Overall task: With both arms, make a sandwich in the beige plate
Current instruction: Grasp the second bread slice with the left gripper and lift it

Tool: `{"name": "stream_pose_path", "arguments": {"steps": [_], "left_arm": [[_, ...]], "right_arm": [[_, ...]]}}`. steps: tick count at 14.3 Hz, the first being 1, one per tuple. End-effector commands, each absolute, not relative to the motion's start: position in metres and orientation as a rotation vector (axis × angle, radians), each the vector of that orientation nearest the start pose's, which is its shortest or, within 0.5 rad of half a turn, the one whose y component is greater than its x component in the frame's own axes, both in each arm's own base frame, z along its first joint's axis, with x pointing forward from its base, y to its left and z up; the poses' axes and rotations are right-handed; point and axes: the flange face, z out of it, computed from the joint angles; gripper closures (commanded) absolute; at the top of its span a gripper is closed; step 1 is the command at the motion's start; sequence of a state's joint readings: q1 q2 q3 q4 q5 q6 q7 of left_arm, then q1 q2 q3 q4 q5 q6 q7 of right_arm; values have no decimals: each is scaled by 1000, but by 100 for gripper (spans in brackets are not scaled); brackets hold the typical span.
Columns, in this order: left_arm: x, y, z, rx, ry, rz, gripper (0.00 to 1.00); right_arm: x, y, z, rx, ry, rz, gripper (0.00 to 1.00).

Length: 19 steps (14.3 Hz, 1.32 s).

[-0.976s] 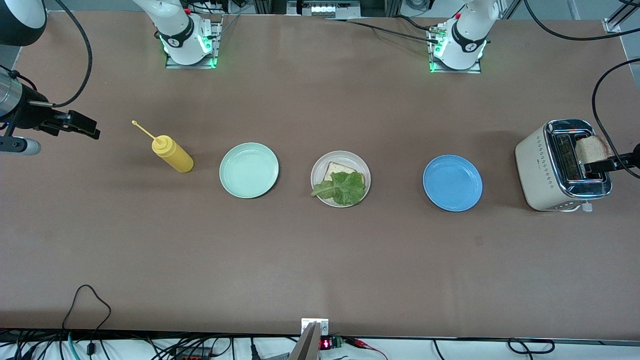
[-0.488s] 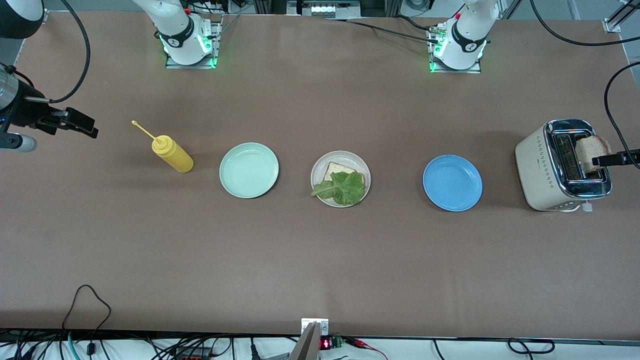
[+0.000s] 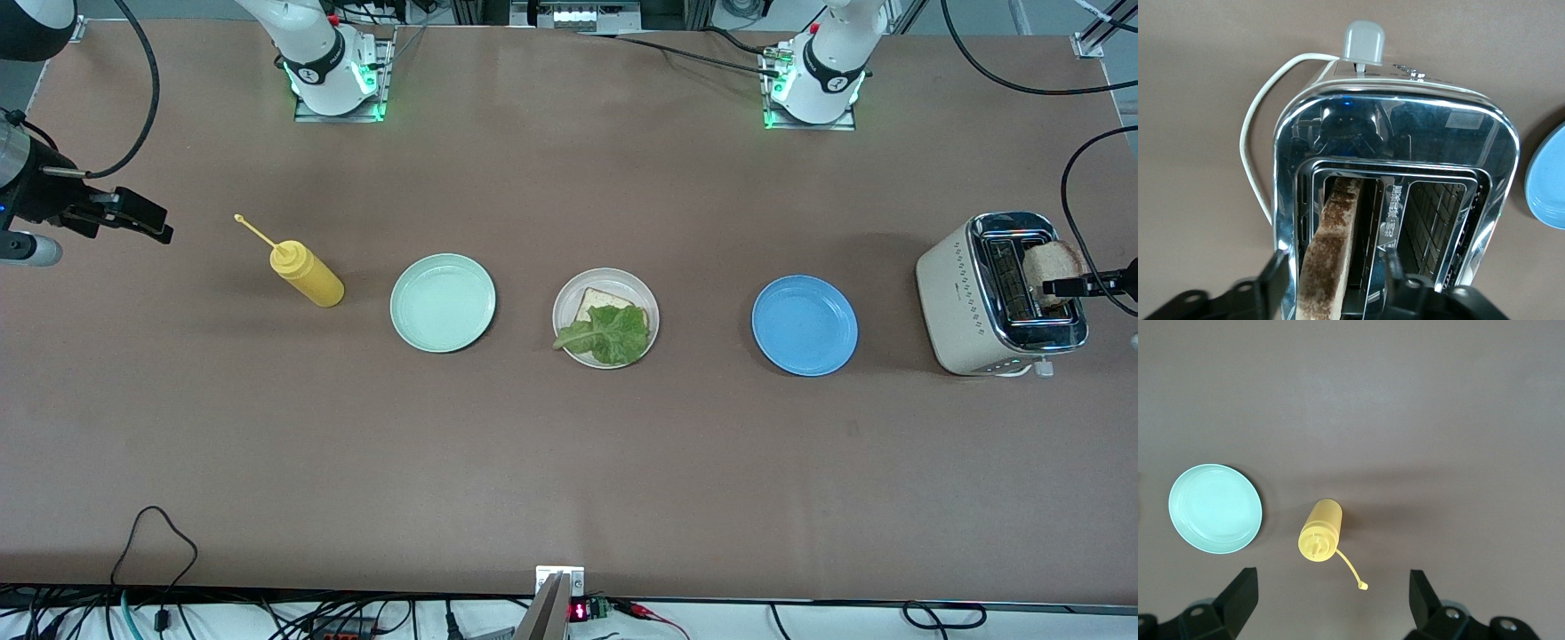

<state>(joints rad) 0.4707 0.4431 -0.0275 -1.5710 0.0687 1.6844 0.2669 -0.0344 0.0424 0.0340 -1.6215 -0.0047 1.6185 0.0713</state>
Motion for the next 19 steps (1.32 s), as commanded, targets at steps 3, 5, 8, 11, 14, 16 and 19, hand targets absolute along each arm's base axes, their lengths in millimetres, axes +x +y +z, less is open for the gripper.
{"name": "stream_pose_path", "arguments": {"steps": [3,5,8,11,14,16,19], "left_arm": [[576,282,370,-3163,-201,545,87],[575,280,373,-3165,-195,568,98],[574,276,402,-3168,-196,576,99],[574,270,453,-3238,-216,628,99],[583,242,486,-3251,-128,627,99],[592,202,515,-3263,-1,576,99],[606,120,525,-3288,227,603,99]], "right_arm": [[570,-4,587,-3145,130,53,0],[570,-4,588,-3145,130,50,0],[570,-5,587,-3146,132,53,0],[570,-4,587,-3146,132,53,0],[572,-3,584,-3149,129,55,0],[573,-3,586,-3156,126,28,0],[575,-3,585,-3156,126,21,0]]}}
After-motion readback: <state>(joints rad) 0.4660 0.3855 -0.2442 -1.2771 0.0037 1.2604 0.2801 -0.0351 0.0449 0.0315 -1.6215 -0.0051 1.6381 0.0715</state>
